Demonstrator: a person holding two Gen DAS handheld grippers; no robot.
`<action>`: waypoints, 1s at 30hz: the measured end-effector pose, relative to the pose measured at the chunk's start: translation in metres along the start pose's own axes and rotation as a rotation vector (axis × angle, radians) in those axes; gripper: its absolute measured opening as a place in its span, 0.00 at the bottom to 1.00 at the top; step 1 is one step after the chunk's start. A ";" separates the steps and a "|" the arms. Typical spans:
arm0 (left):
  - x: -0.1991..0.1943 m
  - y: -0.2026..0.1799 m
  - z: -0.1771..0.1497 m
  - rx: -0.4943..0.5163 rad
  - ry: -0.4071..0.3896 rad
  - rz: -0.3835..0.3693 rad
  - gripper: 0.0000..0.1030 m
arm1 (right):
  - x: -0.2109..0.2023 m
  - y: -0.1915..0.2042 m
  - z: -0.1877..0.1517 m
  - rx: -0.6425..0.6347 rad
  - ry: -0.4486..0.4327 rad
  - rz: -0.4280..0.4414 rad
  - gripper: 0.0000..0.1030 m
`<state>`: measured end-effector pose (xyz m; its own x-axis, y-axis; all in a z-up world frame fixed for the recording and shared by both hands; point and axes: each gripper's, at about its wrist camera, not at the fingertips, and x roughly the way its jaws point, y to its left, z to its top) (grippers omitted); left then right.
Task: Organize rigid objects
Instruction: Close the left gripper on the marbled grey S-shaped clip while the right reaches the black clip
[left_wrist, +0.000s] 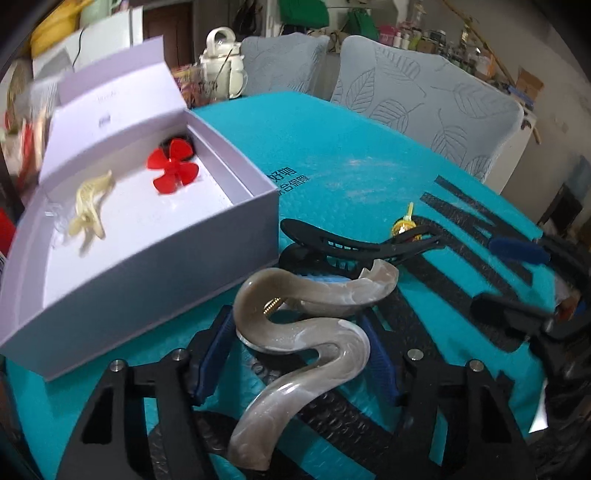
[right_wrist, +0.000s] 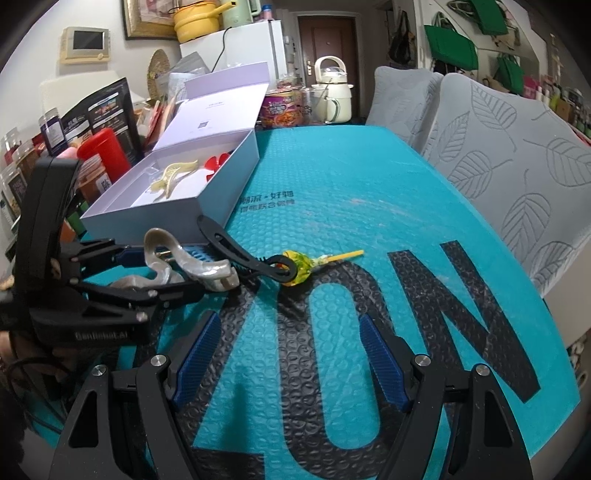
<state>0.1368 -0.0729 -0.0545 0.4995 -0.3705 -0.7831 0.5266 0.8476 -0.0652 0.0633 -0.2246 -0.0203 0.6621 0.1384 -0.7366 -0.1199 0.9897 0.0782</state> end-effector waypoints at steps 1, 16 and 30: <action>-0.002 -0.001 -0.002 0.007 -0.006 0.008 0.64 | -0.001 0.000 0.000 0.000 -0.002 -0.001 0.76; -0.040 0.020 -0.024 -0.069 -0.023 0.080 0.64 | 0.013 0.014 0.017 -0.052 -0.021 0.018 0.76; -0.032 0.057 -0.041 -0.196 0.011 0.120 0.64 | 0.062 0.039 0.049 -0.193 0.028 0.106 0.63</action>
<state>0.1223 0.0025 -0.0588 0.5429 -0.2592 -0.7988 0.3197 0.9434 -0.0889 0.1360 -0.1760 -0.0302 0.6173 0.2380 -0.7499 -0.3295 0.9437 0.0282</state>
